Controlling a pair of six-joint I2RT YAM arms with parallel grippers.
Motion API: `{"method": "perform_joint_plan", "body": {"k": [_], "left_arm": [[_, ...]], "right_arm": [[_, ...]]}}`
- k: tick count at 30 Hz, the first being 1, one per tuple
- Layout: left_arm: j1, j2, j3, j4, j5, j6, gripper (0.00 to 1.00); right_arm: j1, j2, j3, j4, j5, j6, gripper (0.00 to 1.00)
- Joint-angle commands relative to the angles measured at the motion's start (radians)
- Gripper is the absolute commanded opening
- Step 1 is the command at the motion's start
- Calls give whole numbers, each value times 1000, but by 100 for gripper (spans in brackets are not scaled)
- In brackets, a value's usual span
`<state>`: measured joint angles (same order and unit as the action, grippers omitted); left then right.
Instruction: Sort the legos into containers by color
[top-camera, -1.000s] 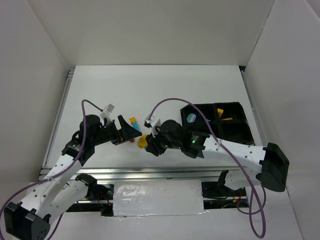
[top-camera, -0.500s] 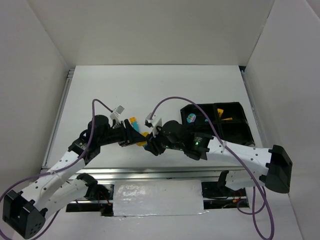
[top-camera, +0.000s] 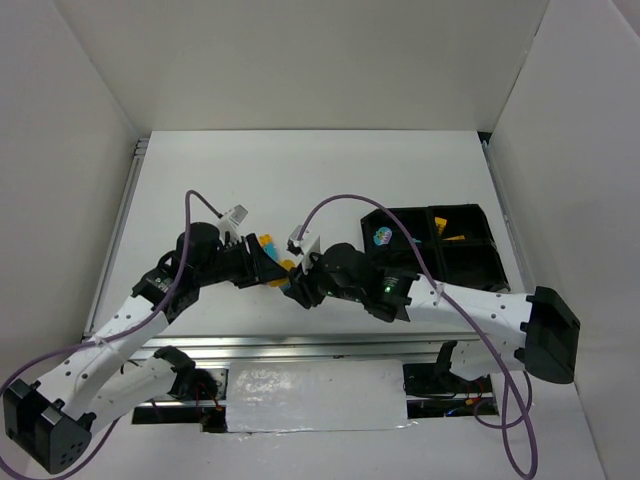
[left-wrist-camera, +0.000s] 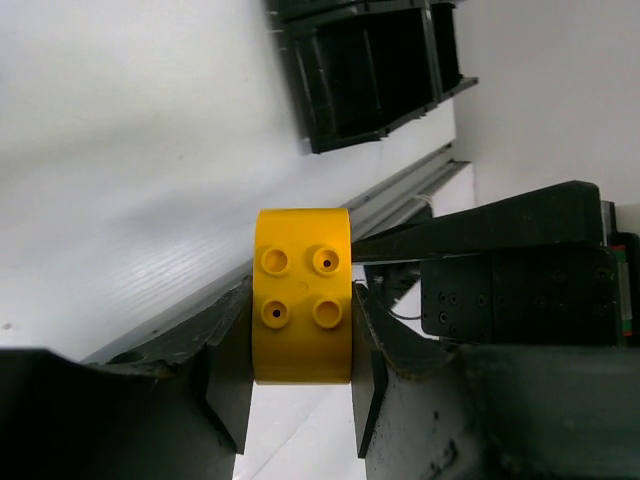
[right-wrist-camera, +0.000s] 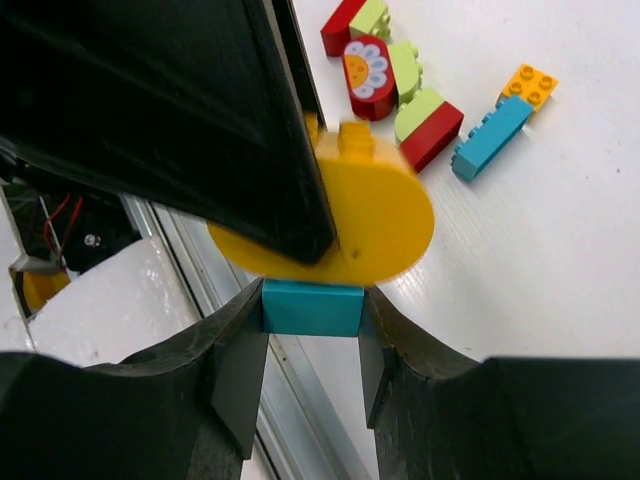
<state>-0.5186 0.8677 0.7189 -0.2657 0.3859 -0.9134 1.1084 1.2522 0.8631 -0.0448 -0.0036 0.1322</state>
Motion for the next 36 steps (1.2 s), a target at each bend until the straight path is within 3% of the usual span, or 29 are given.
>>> {"method": "perform_joint_plan", "body": {"k": [1, 9, 11, 12, 14, 15, 17, 20, 23, 26, 29, 30, 31, 32, 36], "left_arm": [[14, -29, 135, 33, -61, 39, 0], [48, -50, 188, -29, -143, 80, 0], [48, -56, 192, -72, -183, 93, 0], [49, -62, 200, -88, -224, 102, 0], [49, -68, 203, -109, -239, 139, 0], [49, -64, 206, -113, -217, 166, 0], [49, -56, 205, -109, -177, 192, 0], [48, -52, 191, -104, -139, 211, 0], [48, -53, 183, -99, -110, 234, 0], [48, -59, 180, -92, -75, 251, 0], [48, -59, 175, -84, -48, 268, 0], [46, -59, 175, -76, -42, 272, 0], [48, -58, 171, -73, -33, 278, 0], [48, -52, 169, -66, -13, 287, 0], [48, -36, 143, 9, 108, 306, 0]], "right_arm": [[-4, 46, -61, 36, -7, 1, 0], [-205, -49, -153, 128, -162, 72, 0], [-220, -63, -136, 80, -39, 110, 0], [-270, -57, -116, 54, 96, 134, 0], [-349, 2, -12, -129, 235, 266, 0], [-449, 36, 84, -204, 339, 364, 0], [-527, 146, 172, -402, 416, 424, 0], [-623, 240, 284, -515, 488, 454, 0], [-700, 305, 359, -575, 499, 461, 9], [-745, 319, 367, -575, 482, 457, 21], [-766, 317, 363, -567, 465, 449, 40], [-768, 319, 369, -569, 465, 448, 61], [-769, 320, 372, -575, 467, 446, 71], [-771, 319, 379, -576, 471, 446, 100], [-766, 284, 416, -601, 438, 431, 100]]}}
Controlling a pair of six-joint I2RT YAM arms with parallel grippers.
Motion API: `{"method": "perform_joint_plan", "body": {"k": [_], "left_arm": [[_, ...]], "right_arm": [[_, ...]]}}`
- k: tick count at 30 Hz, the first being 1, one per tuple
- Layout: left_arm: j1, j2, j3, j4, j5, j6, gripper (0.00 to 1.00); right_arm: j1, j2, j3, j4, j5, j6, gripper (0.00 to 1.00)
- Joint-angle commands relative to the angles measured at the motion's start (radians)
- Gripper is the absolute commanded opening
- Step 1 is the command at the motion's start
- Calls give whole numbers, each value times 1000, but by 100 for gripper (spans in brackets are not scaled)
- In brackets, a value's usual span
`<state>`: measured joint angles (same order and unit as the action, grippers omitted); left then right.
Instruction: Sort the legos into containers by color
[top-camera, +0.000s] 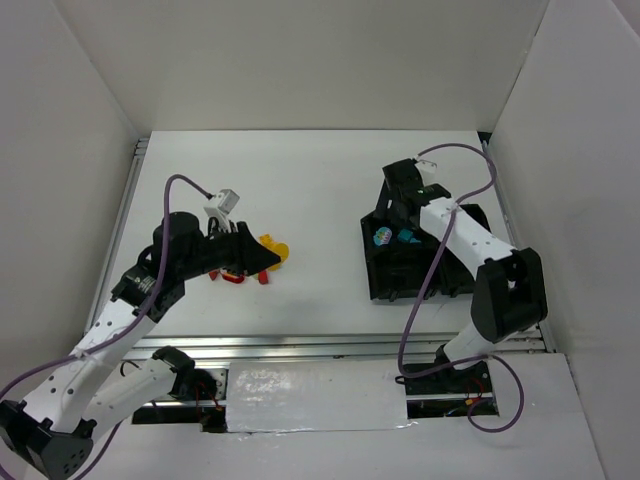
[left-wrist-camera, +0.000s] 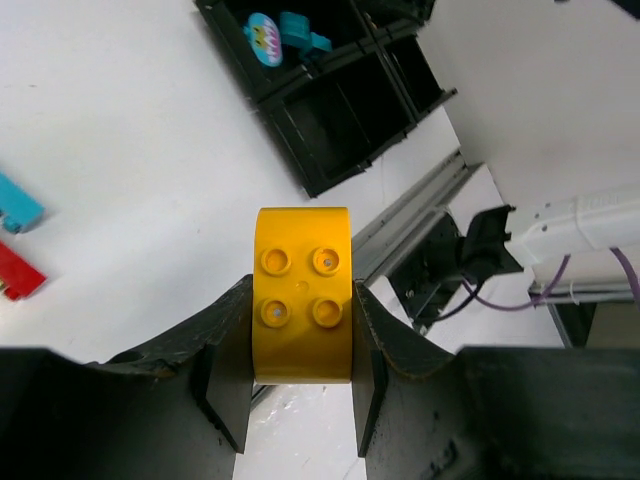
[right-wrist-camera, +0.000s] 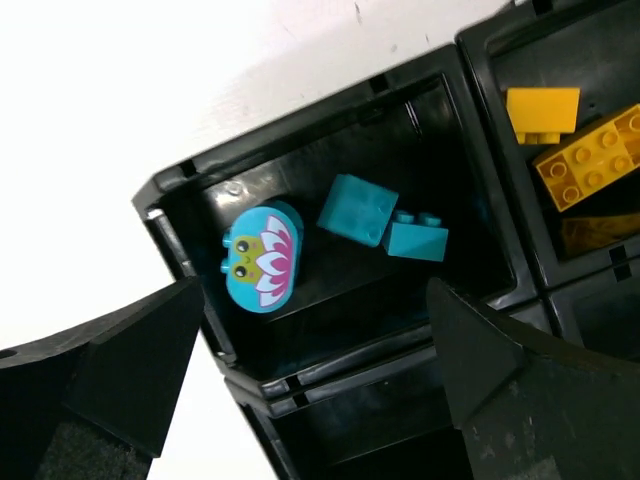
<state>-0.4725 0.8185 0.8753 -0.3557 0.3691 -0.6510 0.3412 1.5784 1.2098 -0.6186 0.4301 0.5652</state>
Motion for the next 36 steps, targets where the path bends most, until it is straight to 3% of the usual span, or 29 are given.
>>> {"method": "perform_joint_plan", "body": {"k": [1, 4, 5, 6, 9, 13, 17, 18, 20, 25, 27, 34, 36], "left_arm": [[2, 14, -22, 121, 157, 45, 0], [-2, 10, -53, 233, 298, 40, 0], [0, 7, -61, 295, 367, 33, 0], [-2, 4, -67, 328, 399, 28, 0], [-14, -12, -64, 347, 421, 62, 0], [-43, -36, -52, 294, 318, 148, 0], [-48, -68, -99, 413, 333, 93, 0], [-49, -71, -129, 510, 355, 64, 0], [-52, -70, -160, 616, 419, -40, 0], [-69, -10, -226, 920, 521, -267, 0], [-75, -7, -239, 952, 528, -301, 0], [-84, -4, -220, 882, 511, -289, 0], [-86, 5, -216, 867, 513, -289, 0]], "right_arm": [[8, -64, 68, -17, -4, -4, 100], [18, -187, 30, 73, -291, -59, 100], [18, -231, -25, 120, -441, -89, 100], [18, -306, -51, 166, -719, -82, 100], [28, -407, -95, 232, -924, 47, 100], [96, -520, -224, 367, -981, 333, 100], [195, -586, -343, 627, -1129, 475, 100], [247, -596, -364, 786, -1158, 475, 100], [309, -612, -394, 882, -1215, 402, 100], [406, -604, -384, 977, -1268, 277, 96], [413, -606, -395, 1030, -1265, 274, 93], [415, -589, -386, 1024, -1237, 205, 62], [417, -590, -392, 1036, -1234, 197, 58]]}}
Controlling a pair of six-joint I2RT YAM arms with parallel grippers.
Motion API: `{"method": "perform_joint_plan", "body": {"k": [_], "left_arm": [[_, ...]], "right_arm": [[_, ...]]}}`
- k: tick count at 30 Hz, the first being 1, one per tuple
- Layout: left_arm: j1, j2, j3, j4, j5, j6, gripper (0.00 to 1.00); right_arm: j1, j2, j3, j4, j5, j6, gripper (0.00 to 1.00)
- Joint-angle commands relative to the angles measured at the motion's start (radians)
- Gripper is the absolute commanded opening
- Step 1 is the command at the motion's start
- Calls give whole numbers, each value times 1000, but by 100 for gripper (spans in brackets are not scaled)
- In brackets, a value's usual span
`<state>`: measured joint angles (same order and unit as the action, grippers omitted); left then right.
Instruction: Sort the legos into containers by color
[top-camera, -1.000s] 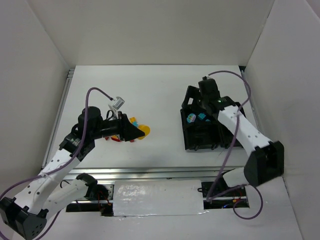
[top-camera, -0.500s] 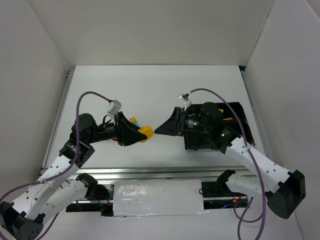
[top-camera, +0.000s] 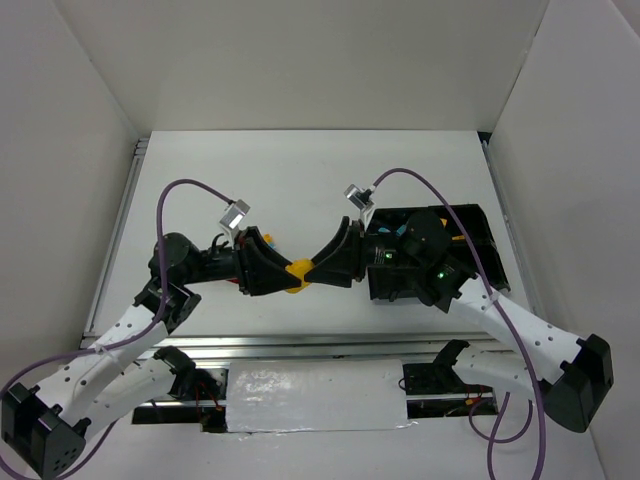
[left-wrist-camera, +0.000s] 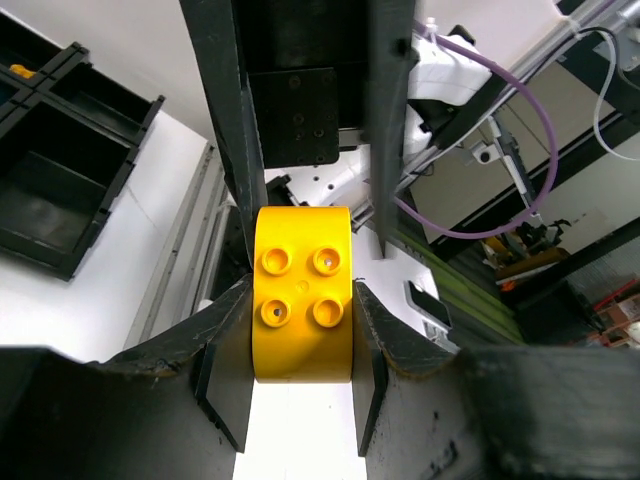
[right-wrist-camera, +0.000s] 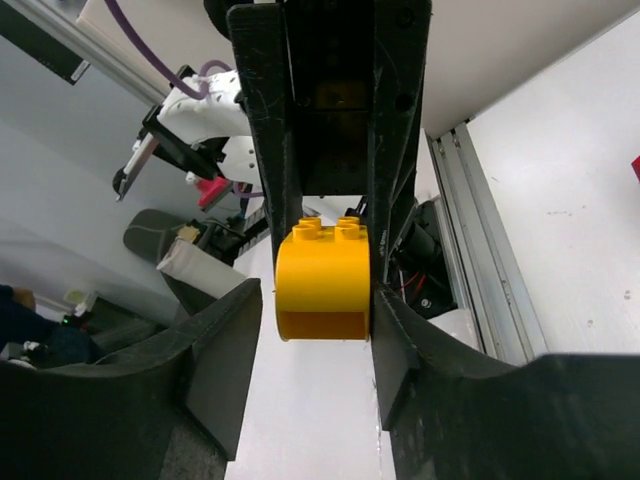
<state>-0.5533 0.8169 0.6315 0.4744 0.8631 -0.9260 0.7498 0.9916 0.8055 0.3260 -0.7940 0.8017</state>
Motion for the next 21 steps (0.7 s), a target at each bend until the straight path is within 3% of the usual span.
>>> {"method": "perform_joint_plan", "body": {"k": [1, 2, 4, 8, 9, 10, 11, 12, 15, 16, 18, 19, 21], "left_arm": [[-5, 11, 27, 38, 20, -17, 0], [-5, 16, 27, 41, 20, -22, 0], [-5, 36, 30, 33, 13, -25, 0], [-7, 70, 48, 9, -4, -11, 2], [-5, 70, 54, -38, -27, 1, 10], [-5, 70, 78, -86, -54, 19, 70], [-7, 67, 101, -158, -97, 76, 99], [-5, 62, 126, -327, -152, 113, 99], [-5, 30, 218, -556, -433, 200, 100], [-4, 24, 247, -730, -654, 207, 99], [-4, 7, 316, -877, -853, 202, 99], [-4, 1, 342, -977, -1007, 197, 99], [-2, -27, 358, -1043, -1102, 203, 99]], "right_arm": [[10, -2, 15, 90, -7, -42, 52], [10, -1, 18, 84, -7, -45, 47], [14, 7, 24, 91, -21, -47, 0], [20, 5, 12, 88, -27, -65, 0], [20, -7, 1, 81, -5, -71, 0], [20, -14, 0, 64, 21, -82, 0], [19, -25, 7, -24, 62, -128, 0], [11, -43, 15, -85, 112, -159, 0], [-30, -59, 61, -321, 375, -228, 0], [-85, -50, 75, -391, 547, -237, 0], [-186, -3, 122, -582, 685, -237, 0], [-317, 18, 135, -634, 814, -225, 0], [-445, 83, 173, -740, 930, -222, 0]]}}
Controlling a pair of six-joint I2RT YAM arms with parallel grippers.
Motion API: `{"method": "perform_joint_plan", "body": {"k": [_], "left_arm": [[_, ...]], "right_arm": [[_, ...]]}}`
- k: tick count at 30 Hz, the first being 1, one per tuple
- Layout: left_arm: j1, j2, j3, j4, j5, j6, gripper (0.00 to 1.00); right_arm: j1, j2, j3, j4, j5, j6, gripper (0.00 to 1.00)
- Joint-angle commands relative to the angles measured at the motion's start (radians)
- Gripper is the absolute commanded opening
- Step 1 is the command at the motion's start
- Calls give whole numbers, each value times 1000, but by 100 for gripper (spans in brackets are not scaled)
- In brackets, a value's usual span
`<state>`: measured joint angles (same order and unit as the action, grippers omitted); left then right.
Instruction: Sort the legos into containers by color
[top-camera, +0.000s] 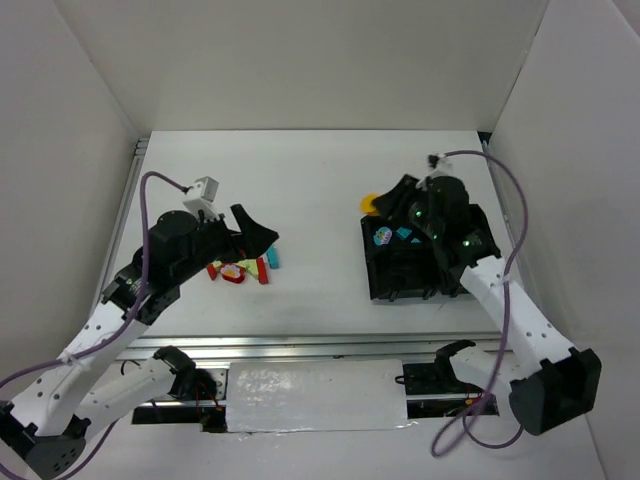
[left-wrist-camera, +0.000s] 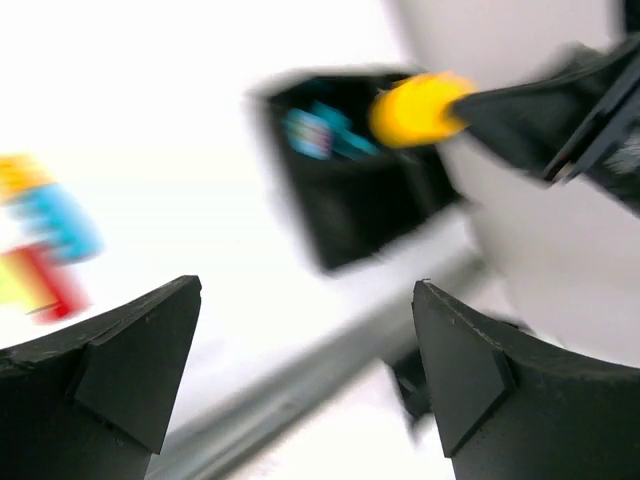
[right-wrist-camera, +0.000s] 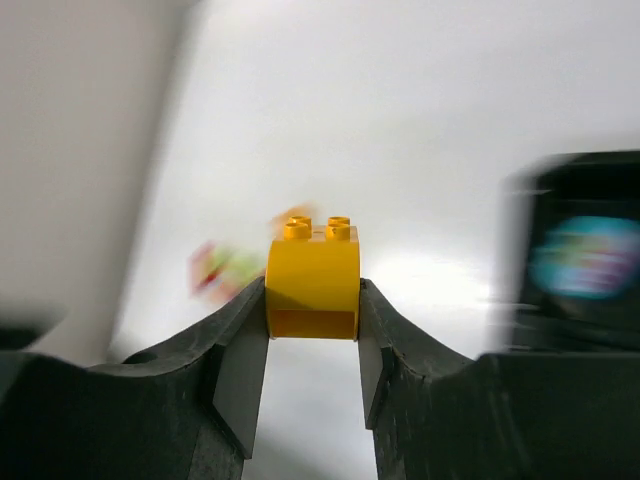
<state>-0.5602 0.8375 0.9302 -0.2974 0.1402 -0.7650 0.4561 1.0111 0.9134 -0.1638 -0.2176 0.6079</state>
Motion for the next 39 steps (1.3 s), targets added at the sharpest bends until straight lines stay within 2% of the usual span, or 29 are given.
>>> {"method": "perform_joint_plan", "body": {"k": [1, 4, 6, 8, 13, 16, 19, 20, 23, 26, 30, 31, 32, 33, 34, 35, 36, 39], "left_arm": [[5, -58, 64, -307, -433, 53, 99], [5, -93, 78, -354, -470, 117, 99], [6, -98, 85, -377, -484, 133, 100], [5, -107, 85, -396, -487, 156, 100], [6, -120, 59, -394, -433, 214, 100], [8, -121, 41, -399, -433, 228, 99], [6, -123, 16, -390, -442, 234, 100], [6, -121, 13, -390, -442, 234, 99], [6, -115, 9, -384, -441, 237, 100], [8, -118, 7, -388, -455, 231, 100], [6, -136, 7, -397, -484, 213, 100], [8, -141, 7, -405, -511, 207, 99], [8, -146, 10, -413, -533, 198, 99], [8, -152, 15, -425, -560, 170, 99], [9, -164, 18, -439, -591, 156, 99], [9, -172, 22, -465, -652, 141, 99], [13, -190, 30, -482, -683, 107, 100], [19, -244, 35, -525, -774, 58, 100]], "right_arm": [[-266, 93, 83, -300, 450, -25, 0], [-426, 223, 185, -371, 561, -16, 0], [-482, 321, 258, -390, 659, -4, 0], [-526, 421, 327, -408, 649, 3, 0], [-543, 555, 413, -445, 691, 9, 0], [-545, 586, 429, -457, 731, 15, 5], [-547, 589, 417, -456, 736, 18, 33], [-547, 583, 410, -450, 732, 16, 63], [-545, 578, 420, -457, 707, 15, 97], [-527, 540, 432, -461, 681, 0, 100], [-461, 477, 449, -479, 686, -11, 100], [-403, 445, 441, -465, 654, -23, 100], [-364, 426, 426, -439, 539, -51, 100], [-314, 410, 401, -401, 514, -69, 100], [-256, 390, 395, -393, 508, -71, 100], [-120, 385, 386, -373, 467, -82, 100], [-55, 388, 372, -332, 451, -105, 100], [159, 477, 416, -344, 463, -51, 100]]}}
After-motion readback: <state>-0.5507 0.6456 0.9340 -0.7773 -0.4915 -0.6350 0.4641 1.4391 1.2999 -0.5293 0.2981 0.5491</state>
